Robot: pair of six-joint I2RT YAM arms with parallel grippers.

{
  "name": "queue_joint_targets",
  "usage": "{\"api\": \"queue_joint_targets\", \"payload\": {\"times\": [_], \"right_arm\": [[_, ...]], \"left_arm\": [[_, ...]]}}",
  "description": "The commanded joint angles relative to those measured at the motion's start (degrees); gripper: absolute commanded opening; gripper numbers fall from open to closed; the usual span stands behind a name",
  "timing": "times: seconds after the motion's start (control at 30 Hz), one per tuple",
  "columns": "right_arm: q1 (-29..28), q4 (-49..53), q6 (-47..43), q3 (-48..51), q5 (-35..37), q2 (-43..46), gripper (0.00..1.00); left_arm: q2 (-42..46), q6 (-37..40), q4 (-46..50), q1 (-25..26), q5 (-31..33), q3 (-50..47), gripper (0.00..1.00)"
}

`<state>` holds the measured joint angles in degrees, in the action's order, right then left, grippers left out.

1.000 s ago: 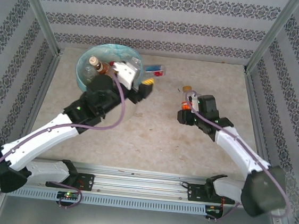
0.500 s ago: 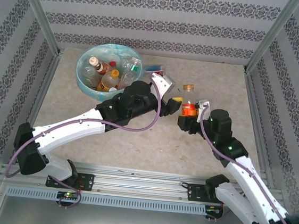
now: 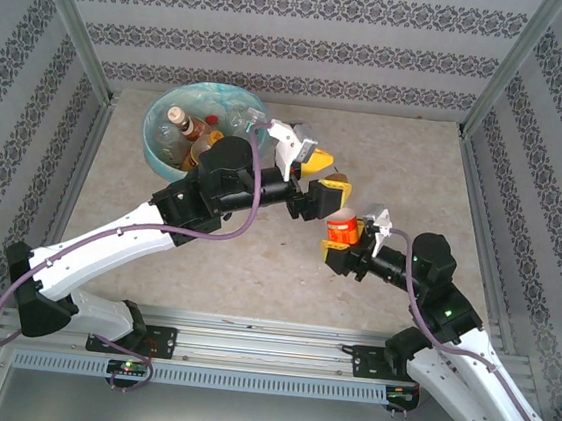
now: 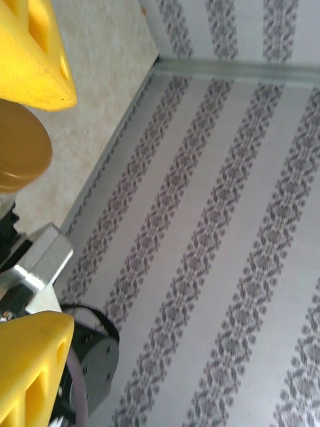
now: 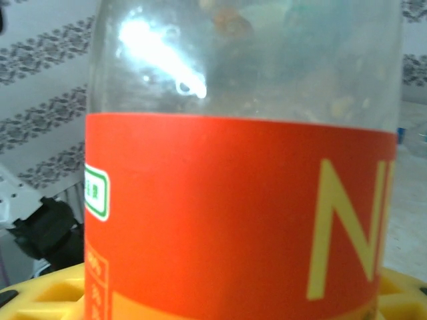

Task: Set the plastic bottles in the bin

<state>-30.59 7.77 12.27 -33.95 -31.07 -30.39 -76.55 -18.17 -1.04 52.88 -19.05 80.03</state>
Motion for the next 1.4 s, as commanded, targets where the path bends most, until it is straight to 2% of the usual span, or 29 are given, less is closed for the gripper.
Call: {"api": "queue_joint_targets", "payload": {"times": [0.0,0.3,0.47,0.6,0.7,0.77,0.87,0.93,1.1,1.37], "right_arm": [[-2.43,-5.78,0.16,0.92,-2.47,1.21,0.45],[-8.80,-9.11,0.77,1.11,1.02,4.02,0.45],[-11.50,-9.81,0.56,0.38,2.71,3.00,0.45],[-13.63,-10.67,0.23,0.46,4.71,1.70,0.48],[-14.71,-10.61,0.28,0.29,8.25,0.33,0.66],[-15.33,-9.89,0.37,-0.10,12.74,-0.27,0.74],[-15.89,-10.70,0.62,-0.23,18.26,-0.03,0.90],[-15.91,-10.76,0.30,-0.62,21.67,0.12,0.97],[-15.91,-9.62,-1.43,-2.70,25.99,-1.64,0.98],[-15.95,-12.12,0.39,-1.99,30.34,-5.96,0.98]], "left_arm": [[0.52,-3.49,-1.95,-0.06,-6.48,-1.09,0.79],[2.30,-8.02,-3.88,-1.51,-4.67,-4.65,0.70],[3.33,-8.95,-5.09,-1.75,-8.22,-6.41,0.49],[5.58,-9.14,-6.53,-1.82,-7.94,-8.49,0.27],[8.07,-8.42,-6.65,-1.90,-5.36,-10.16,0.19],[10.35,-6.63,-5.90,-1.96,-1.98,-11.46,0.14],[14.83,-4.26,-3.20,-2.44,7.72,-13.42,0.00],[18.16,-2.84,-2.01,-3.08,14.95,-14.90,0.00],[24.60,3.05,1.13,-4.86,26.92,-15.07,0.00],[26.83,20.18,8.25,-6.15,43.95,-6.65,0.00]]}}
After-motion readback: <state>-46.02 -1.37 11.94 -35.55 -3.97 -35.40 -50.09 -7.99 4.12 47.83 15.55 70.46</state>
